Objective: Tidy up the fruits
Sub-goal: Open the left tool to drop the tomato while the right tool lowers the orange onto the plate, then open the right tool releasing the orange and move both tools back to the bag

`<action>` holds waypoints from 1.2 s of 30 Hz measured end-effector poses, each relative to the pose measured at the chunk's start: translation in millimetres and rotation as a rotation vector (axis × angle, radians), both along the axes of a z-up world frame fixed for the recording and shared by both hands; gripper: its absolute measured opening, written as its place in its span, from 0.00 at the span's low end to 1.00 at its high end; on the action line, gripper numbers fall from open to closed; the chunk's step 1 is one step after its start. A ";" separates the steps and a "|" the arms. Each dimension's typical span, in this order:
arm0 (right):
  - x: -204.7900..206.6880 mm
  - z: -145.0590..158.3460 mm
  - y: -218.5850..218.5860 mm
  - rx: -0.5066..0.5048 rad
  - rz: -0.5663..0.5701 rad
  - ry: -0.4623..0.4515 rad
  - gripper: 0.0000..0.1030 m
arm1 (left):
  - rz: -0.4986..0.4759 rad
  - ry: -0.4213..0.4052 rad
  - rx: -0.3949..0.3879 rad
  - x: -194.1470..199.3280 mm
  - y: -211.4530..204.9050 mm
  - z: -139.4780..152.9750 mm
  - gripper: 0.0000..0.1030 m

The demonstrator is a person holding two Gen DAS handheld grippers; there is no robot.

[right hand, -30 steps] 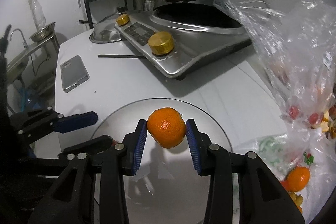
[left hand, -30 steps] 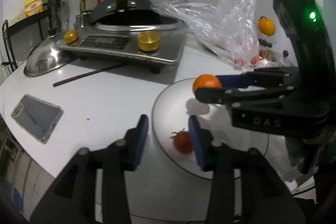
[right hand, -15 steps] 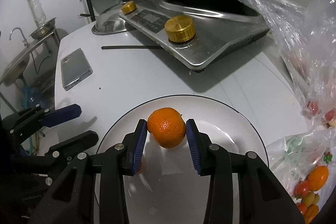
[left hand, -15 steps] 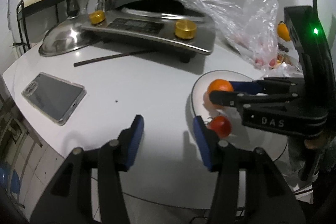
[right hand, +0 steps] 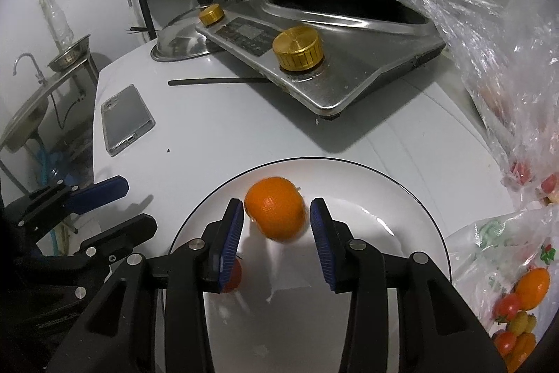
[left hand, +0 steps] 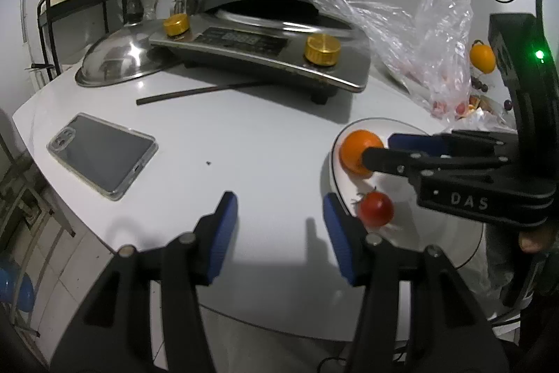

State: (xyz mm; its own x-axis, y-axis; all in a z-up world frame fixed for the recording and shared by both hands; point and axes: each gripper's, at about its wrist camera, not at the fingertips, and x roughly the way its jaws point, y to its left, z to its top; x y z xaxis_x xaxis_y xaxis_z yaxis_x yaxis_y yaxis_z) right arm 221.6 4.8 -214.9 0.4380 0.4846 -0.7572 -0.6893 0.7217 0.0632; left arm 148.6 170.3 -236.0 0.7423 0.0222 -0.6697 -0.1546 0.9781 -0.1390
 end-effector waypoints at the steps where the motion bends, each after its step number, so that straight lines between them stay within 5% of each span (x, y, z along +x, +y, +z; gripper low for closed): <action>1: -1.4 1.0 -0.5 0.002 0.001 -0.002 0.41 | 0.001 -0.001 0.001 -0.3 -0.8 0.7 0.51; 8: -8.7 10.1 -5.9 0.008 0.003 -0.020 0.41 | 0.004 -0.010 0.005 -6.3 -3.7 6.1 0.54; 11: -12.9 15.3 -10.6 0.014 -0.001 -0.031 0.41 | 0.005 -0.021 0.005 -9.9 -5.6 9.8 0.66; 36: -45.0 40.2 -65.2 0.057 -0.043 -0.083 0.41 | -0.049 -0.049 0.034 -32.3 -58.2 32.0 0.67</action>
State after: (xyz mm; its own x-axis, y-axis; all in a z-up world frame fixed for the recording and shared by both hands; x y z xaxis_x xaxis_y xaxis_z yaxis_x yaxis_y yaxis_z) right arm 176.6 -60.4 -174.7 0.5191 0.5055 -0.6892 -0.6623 0.7476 0.0494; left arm 116.3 112.1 -204.1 0.7749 0.0068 -0.6320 -0.1002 0.9886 -0.1122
